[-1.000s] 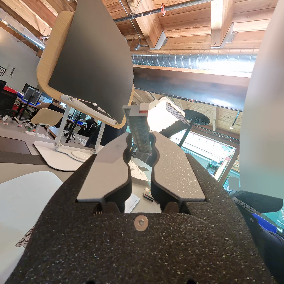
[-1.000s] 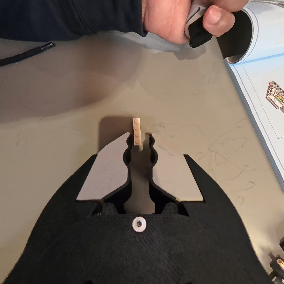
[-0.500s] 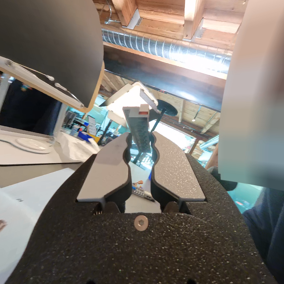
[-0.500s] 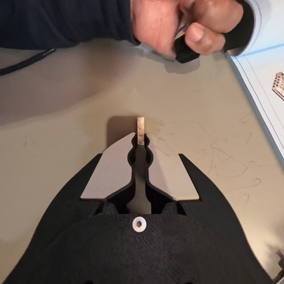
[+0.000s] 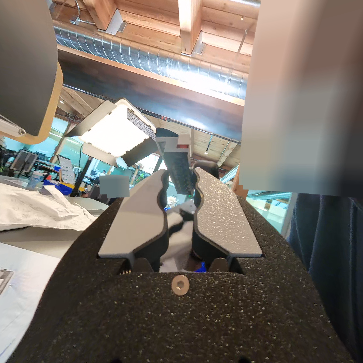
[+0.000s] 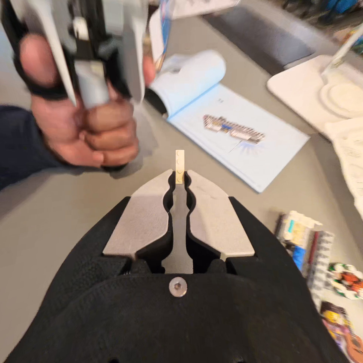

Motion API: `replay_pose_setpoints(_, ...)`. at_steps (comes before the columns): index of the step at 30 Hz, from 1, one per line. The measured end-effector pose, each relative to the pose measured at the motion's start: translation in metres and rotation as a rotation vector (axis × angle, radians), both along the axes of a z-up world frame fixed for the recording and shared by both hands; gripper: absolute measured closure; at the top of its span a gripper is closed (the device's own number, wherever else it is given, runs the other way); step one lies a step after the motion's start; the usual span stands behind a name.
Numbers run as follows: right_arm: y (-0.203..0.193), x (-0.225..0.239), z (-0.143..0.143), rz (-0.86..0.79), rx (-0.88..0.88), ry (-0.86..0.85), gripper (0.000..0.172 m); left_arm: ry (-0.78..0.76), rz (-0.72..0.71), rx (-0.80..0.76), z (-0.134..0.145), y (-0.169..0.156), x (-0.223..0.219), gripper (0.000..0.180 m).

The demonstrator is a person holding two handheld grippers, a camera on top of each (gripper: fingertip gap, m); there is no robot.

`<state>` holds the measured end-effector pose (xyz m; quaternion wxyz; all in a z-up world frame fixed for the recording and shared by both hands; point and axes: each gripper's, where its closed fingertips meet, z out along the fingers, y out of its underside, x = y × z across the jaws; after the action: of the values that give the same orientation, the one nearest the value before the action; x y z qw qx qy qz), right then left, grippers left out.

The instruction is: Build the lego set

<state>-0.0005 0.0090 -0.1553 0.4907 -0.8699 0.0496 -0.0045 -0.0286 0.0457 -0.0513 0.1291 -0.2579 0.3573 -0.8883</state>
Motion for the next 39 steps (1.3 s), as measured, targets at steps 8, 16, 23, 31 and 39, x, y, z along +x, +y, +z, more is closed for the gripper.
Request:
replay_pose_setpoints(8, 0.02, -0.008, 0.119, 0.142, 0.211, 0.092, 0.164, 0.035, -0.123, -0.065, -0.003, -0.006, 0.001, 0.157)
replay_pose_setpoints(16, 0.041, -0.033, 0.118, 0.286, 0.161, 0.193, 0.164, 0.025, -0.136, -0.009, -0.004, -0.013, 0.0, 0.158)
replay_pose_setpoints(23, 0.041, -0.031, 0.105, 0.272, 0.071, 0.129, 0.164, 0.068, -0.079, 0.098, -0.012, -0.02, 0.008, 0.161)
replay_pose_setpoints(31, 0.034, -0.024, 0.094, 0.262, 0.019, 0.095, 0.164, 0.14, -0.096, 0.158, -0.023, -0.029, 0.014, 0.161)
replay_pose_setpoints(39, 0.033, -0.018, 0.089, 0.243, 0.01, 0.087, 0.164, 0.169, -0.15, 0.081, -0.021, -0.024, 0.014, 0.161)
